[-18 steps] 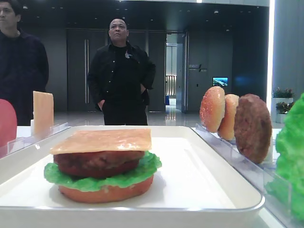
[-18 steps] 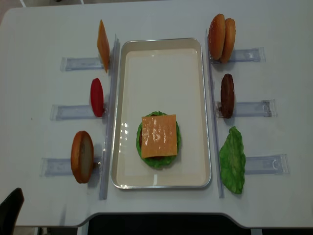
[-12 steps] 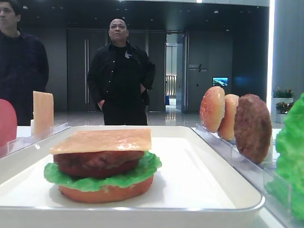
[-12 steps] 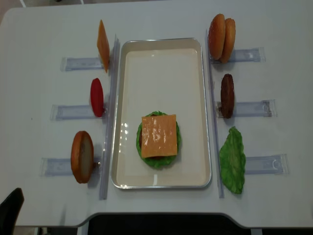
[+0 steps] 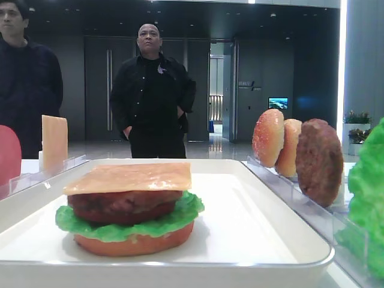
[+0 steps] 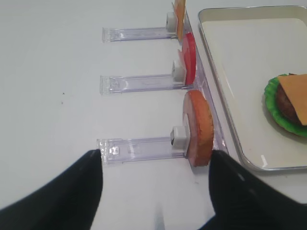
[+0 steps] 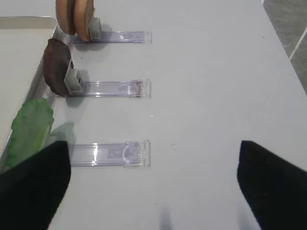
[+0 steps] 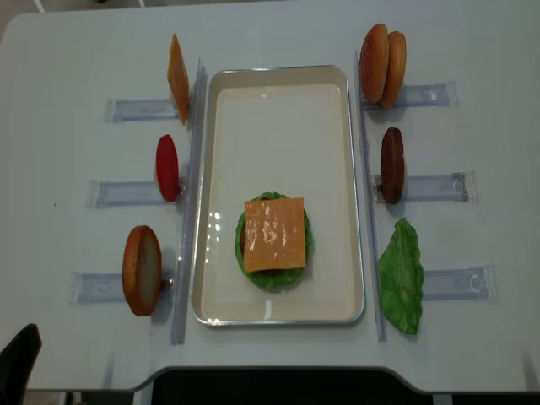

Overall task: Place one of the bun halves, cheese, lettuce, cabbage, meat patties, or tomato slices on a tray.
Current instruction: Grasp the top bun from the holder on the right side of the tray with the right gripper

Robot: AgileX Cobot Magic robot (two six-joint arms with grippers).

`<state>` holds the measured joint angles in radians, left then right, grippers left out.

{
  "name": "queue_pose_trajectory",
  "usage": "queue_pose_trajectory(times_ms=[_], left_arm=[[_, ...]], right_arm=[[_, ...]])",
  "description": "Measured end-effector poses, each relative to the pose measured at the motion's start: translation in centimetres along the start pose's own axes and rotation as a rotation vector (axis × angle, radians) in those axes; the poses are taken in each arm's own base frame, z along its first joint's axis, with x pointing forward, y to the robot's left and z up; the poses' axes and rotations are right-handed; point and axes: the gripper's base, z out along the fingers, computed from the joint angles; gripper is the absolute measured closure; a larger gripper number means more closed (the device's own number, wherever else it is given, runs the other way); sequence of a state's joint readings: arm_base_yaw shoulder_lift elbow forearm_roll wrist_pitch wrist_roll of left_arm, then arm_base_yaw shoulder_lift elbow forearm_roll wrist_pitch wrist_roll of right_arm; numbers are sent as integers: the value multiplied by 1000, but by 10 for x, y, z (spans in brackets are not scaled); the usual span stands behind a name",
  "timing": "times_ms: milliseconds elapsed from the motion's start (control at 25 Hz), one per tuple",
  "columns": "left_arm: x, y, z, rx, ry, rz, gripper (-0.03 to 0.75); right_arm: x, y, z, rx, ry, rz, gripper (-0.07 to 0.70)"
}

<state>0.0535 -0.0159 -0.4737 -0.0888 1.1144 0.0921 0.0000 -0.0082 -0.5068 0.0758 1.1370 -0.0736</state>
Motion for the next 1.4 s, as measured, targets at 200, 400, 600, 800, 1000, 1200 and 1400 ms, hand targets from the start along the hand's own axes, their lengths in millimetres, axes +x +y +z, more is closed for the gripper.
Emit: queue_pose_trajectory(times_ms=[200,400,600,800,1000,1200,1400], left_arm=[[0,0,0,0,0,0,192],[0,0,0,0,0,0,192],[0,0,0,0,0,0,192],[0,0,0,0,0,0,192],[0,0,0,0,0,0,192],[0,0,0,0,0,0,192],[0,0,0,0,-1,0,192]], right_arm=[[0,0,0,-2,0,2,57],[-4,0,-3,-4,-28,-1,135],[-11,2,-1,-28,-6,13,176],[-37,3,21,-71,157,49,192],[-76,0,43,-76,285,62,195],[-118,-3,69,-79,373,69,195],[-152,-7,104,-84,472,76,195]])
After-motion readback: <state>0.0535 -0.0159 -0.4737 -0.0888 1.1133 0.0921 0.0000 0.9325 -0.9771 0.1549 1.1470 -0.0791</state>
